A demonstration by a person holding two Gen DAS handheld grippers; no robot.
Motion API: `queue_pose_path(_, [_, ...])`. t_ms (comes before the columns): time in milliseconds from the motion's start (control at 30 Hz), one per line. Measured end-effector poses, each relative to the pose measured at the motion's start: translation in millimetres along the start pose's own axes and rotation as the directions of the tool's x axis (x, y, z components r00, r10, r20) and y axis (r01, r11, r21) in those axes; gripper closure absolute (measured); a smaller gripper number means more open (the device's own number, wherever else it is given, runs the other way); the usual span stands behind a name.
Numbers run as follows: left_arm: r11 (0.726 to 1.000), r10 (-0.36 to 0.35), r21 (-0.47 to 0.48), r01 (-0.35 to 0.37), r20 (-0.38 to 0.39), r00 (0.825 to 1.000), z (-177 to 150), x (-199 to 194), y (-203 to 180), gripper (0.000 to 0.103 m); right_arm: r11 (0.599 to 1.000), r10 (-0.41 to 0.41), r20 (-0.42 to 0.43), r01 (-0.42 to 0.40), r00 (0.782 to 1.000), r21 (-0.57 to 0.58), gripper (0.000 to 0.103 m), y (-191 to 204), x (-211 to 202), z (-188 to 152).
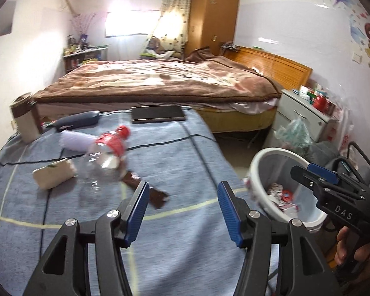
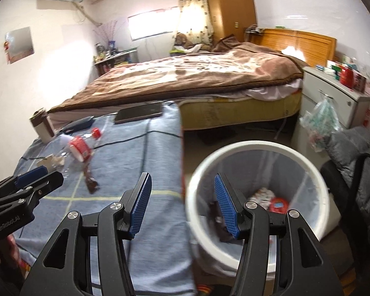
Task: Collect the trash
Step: 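Move both tools back toward the water bottle on the table, then grasp the clear red-label water bottle with the right tool while the left tool grasps the cream cloth pouch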
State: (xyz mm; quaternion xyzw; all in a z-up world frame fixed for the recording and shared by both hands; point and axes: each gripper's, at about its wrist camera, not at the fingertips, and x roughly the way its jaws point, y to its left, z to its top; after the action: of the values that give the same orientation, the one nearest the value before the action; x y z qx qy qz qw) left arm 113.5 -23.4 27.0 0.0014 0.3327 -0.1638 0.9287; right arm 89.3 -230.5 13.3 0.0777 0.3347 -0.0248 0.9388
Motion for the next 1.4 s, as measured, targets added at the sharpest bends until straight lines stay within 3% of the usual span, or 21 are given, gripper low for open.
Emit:
queue_pose_path(333, [0.985, 0.132, -0.115, -0.131, -0.002, 0.991, -10, -17, 84, 0.040, 0.996, 0.066, -0.036, -0.069, 0.997, -0.064, 0.048, 49, 17, 2])
queue_pose_path(533, [0.973, 0.172, -0.154, -0.171, -0.001, 0.985, -13, -23, 118, 0.037, 0.989, 0.102, -0.060, -0.107, 0.993, -0.100, 0.048, 81, 29, 6])
queue_pose_path(667, [0.971, 0.178, -0.159, -0.177, -0.011, 0.984, -12, -20, 138, 0.036, 0.984, 0.150, -0.086, -0.157, 0.985, -0.081, 0.046, 96, 40, 11])
queue_pose_path(733, [0.969, 0.190, -0.159, -0.190, -0.018, 0.982, -11, -17, 150, 0.035, 0.983, 0.165, -0.100, -0.172, 0.981, -0.066, 0.040, 104, 47, 13])
queue_pose_path(933, [0.965, 0.206, -0.158, -0.210, -0.045, 0.978, -5, -4, 181, 0.033, 0.973, 0.209, -0.139, -0.220, 0.968, -0.066, 0.039, 136, 71, 19])
queue_pose_path(1167, [0.966, 0.193, -0.163, -0.201, -0.060, 0.979, 3, 17, 209, 0.033, 0.972, 0.206, -0.161, -0.221, 0.965, -0.083, 0.039, 168, 96, 28])
queue_pose_path(1400, [0.966, 0.165, -0.187, -0.178, -0.084, 0.983, 2, 34, 226, 0.033, 0.976, 0.214, -0.195, -0.218, 0.957, 0.001, 0.039, 180, 122, 38])
